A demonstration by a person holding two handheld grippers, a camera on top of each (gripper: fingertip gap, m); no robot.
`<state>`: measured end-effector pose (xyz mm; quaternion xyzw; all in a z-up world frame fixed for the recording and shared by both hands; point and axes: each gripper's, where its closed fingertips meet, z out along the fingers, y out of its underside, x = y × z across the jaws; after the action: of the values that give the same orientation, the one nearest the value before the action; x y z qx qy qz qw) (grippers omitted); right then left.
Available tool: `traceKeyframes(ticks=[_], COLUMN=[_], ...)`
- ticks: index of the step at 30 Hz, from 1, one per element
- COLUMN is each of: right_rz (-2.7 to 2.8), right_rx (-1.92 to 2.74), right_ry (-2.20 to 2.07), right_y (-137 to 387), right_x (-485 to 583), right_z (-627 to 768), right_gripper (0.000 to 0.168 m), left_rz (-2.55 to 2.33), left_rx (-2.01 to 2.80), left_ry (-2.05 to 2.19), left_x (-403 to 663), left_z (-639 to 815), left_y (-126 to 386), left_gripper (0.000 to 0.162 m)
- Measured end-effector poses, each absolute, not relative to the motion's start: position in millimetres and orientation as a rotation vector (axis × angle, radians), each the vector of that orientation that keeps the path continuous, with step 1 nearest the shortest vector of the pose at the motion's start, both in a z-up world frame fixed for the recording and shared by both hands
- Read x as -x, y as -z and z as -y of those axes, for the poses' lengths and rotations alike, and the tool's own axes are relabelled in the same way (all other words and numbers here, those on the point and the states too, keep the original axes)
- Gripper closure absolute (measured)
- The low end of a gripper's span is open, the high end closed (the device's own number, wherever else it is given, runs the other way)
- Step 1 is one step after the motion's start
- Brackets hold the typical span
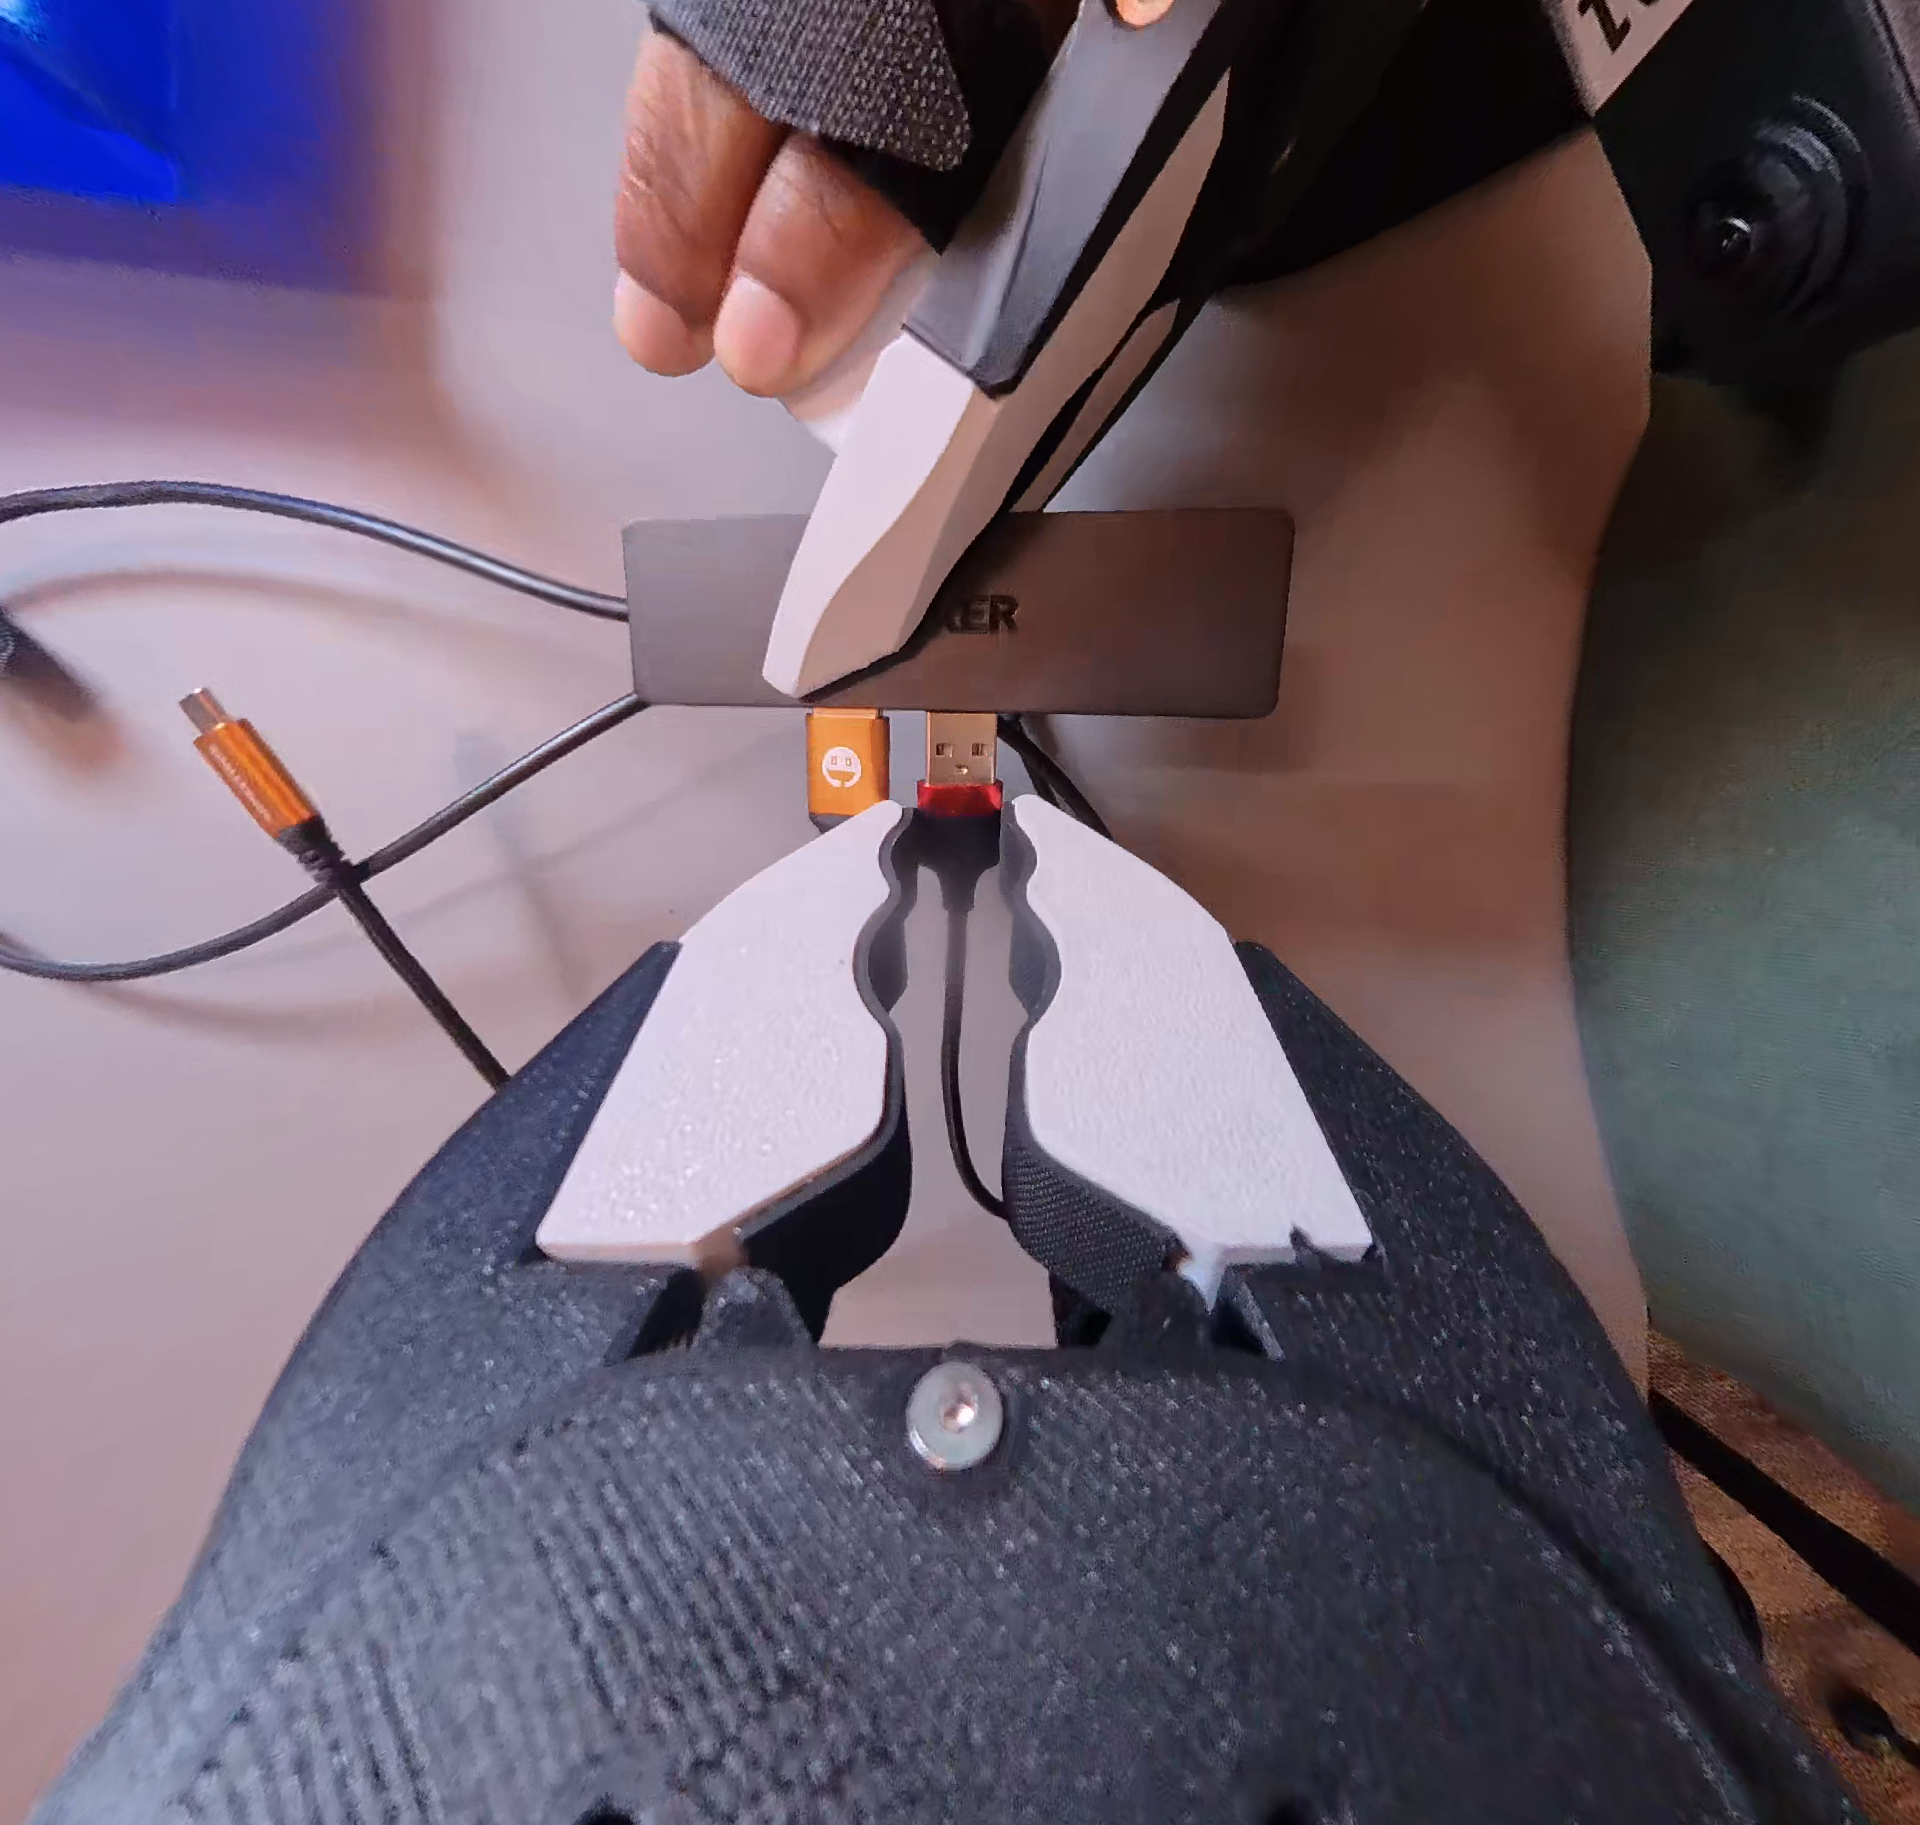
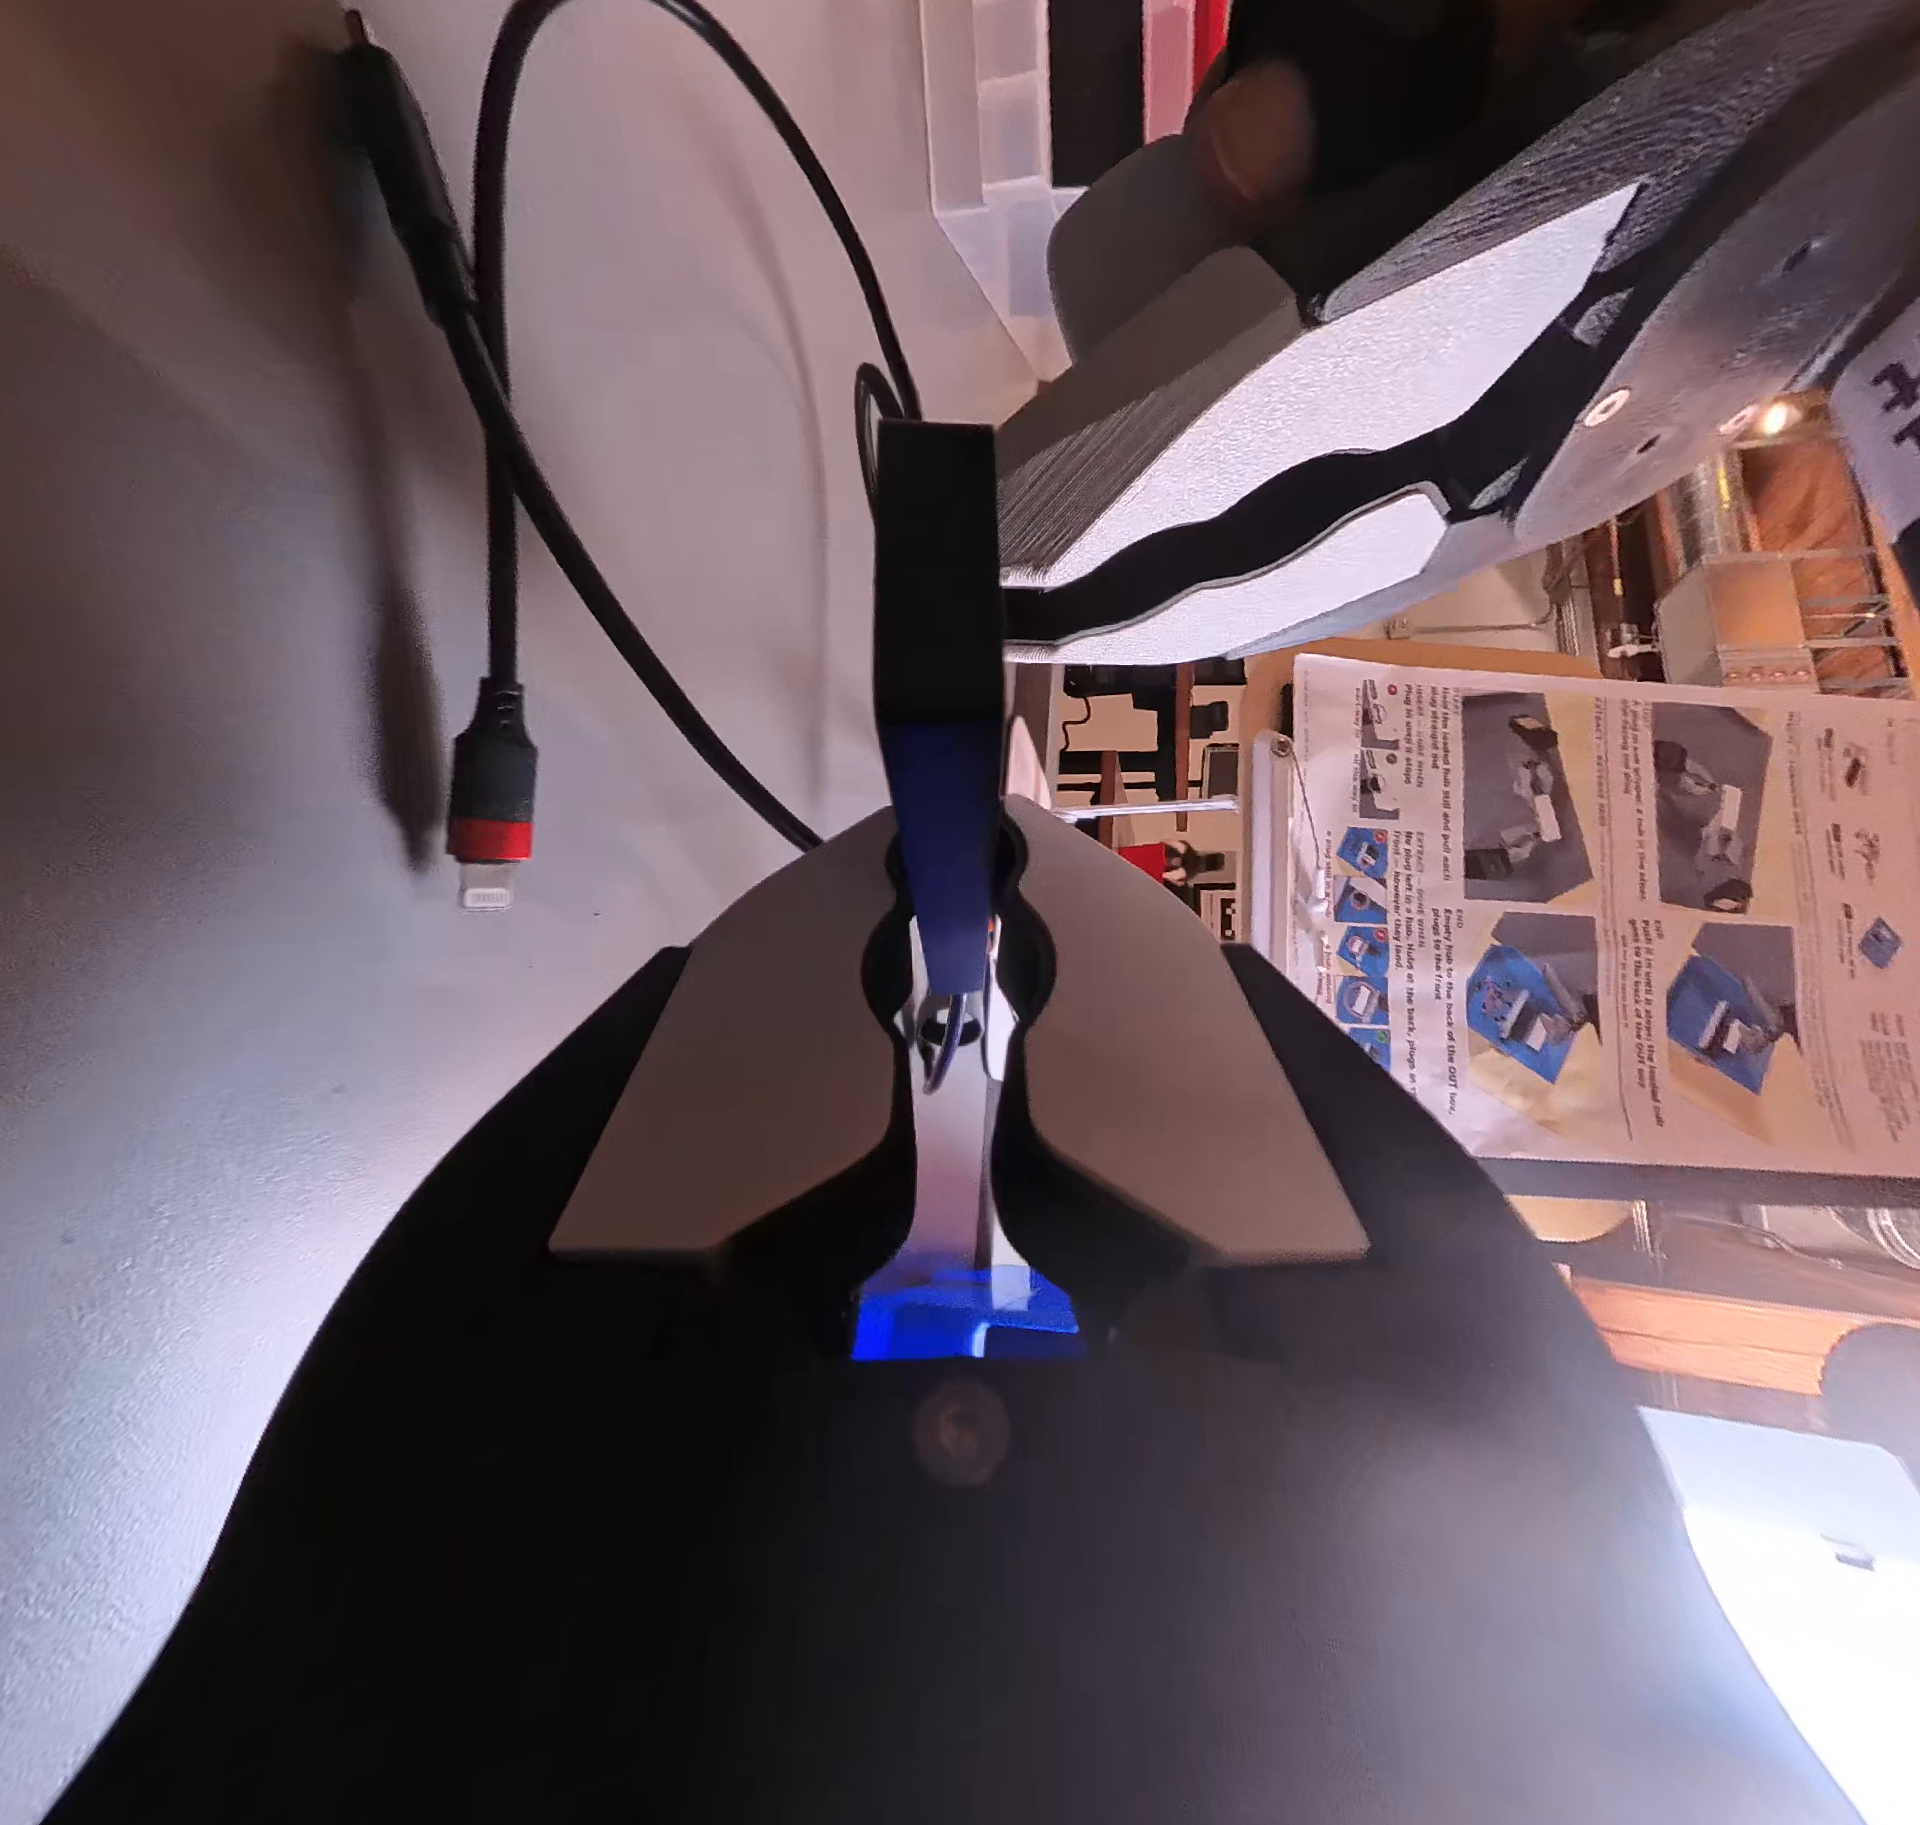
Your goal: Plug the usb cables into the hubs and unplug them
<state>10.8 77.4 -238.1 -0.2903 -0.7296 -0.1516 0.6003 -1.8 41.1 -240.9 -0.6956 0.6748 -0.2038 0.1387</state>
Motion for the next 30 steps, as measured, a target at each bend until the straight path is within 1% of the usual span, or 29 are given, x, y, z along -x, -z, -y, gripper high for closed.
traceKeyframes(ticks=[10,14,19,25,27,30], right_rz=[1.803,1.820,1.819,1.780,1.766,1.761], right_rx=[0.693,0.705,0.730,0.805,0.820,0.836], right_ry=[0.365,0.359,0.325,0.236,0.206,0.170], right_y=[263,266,267,262,260,259], right_x=[-11,-11,-8,-8,-7,-6], right_z=[-75,-75,-73,-74,-74,-72], right_gripper=[0.156,0.156,0.156,0.156,0.156,0.156], left_rz=[-1.883,-1.817,-1.761,-1.717,-1.726,-1.763], left_rx=[1.831,1.709,1.508,1.310,1.270,1.216], left_ry=[0.574,0.494,0.316,0.060,0.014,-0.059], left_x=[1,1,-1,4,6,9], left_z=[-41,-43,-47,-56,-56,-55], left_y=[266,269,264,251,251,252], left_gripper=[0.147,0.146,0.141,0.143,0.149,0.153])
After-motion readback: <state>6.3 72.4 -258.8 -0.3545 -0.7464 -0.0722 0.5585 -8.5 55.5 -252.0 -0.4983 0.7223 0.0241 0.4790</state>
